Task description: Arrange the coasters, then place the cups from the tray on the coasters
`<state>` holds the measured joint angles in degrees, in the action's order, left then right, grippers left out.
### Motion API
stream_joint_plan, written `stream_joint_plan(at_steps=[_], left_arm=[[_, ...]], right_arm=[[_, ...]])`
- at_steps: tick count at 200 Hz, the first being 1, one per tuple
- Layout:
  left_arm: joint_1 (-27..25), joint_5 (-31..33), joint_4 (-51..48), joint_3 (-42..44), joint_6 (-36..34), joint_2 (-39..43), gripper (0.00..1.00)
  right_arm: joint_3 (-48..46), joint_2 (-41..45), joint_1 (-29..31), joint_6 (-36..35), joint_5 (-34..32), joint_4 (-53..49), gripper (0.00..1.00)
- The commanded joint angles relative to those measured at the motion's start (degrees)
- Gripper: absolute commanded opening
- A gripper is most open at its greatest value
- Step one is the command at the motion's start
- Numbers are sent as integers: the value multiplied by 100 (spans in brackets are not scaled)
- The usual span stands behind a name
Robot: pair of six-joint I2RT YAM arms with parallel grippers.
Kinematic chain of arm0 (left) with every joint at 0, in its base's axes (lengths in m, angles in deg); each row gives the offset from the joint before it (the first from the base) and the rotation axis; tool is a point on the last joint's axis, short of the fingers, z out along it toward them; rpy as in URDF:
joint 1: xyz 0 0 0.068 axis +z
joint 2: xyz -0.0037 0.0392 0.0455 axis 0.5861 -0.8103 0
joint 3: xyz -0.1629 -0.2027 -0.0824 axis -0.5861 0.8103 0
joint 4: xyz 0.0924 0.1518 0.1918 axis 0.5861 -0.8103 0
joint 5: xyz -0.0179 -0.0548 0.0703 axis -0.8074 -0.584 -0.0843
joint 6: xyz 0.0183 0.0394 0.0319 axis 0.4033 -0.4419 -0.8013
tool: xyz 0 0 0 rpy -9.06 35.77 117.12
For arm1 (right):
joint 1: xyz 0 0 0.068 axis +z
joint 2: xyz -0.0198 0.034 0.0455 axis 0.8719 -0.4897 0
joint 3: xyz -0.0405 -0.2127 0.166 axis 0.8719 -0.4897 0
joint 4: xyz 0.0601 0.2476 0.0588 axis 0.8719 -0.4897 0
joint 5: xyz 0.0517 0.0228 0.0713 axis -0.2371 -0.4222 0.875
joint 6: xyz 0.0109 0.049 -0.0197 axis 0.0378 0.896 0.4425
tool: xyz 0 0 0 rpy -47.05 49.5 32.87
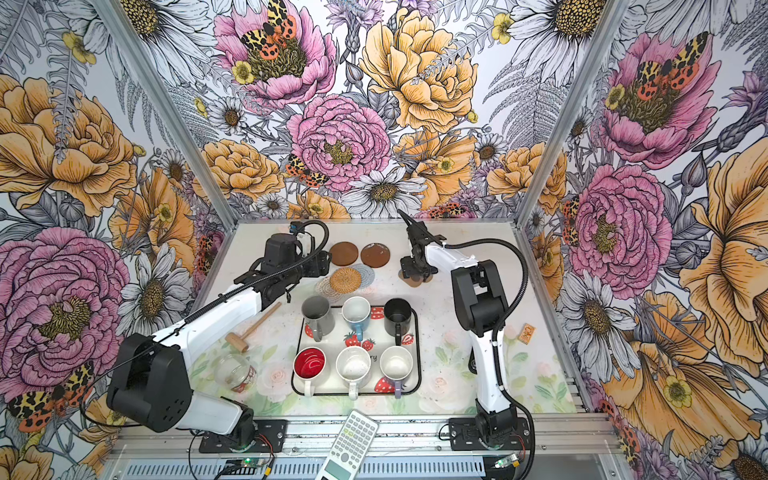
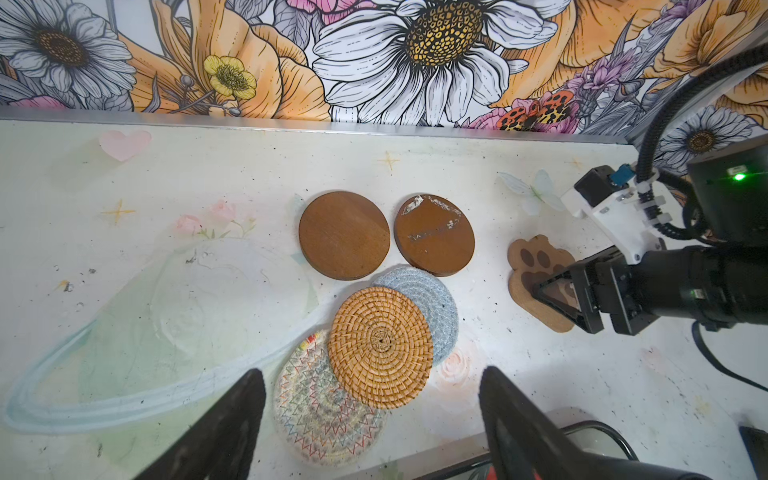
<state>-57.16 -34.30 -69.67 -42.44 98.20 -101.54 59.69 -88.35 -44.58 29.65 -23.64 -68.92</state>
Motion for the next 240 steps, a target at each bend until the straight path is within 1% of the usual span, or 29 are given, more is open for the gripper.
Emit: stream_joint_plan(at_steps=[1,36,71,116,164,169,174,188,240], left_arm=[[-60,116,-42,-166,-109,144,82],[-85,81,-59,-249,-101,102,82],[-95,73,-95,-334,-102,95,82],[-130,-13,-95,-475,-65,66,82],[-209,-119,-143,-708,-108,-81,82],[-201,-142,-160,-735,-113,-100,82],[-223,-162,-172,-758,-117,-118,82],[-234,-199,-206,-823,-136,-170,82],[-260,-241,-287,-954,-170,-269,82]], right_arm=[[-213,-5,-219,83,-102,-329,74],[-314,48,-367,45,-91,-336,74],[-194,232,-388,104,17,-330,71],[215,546,-168,128,135,-337,71],[383,407,324,313,-198,-372,76],[408,360,356,316,-215,-371,82],[424,320,403,325,-240,-374,84],[477,204,487,337,-260,-374,85],[544,-132,585,338,-722,-390,86]])
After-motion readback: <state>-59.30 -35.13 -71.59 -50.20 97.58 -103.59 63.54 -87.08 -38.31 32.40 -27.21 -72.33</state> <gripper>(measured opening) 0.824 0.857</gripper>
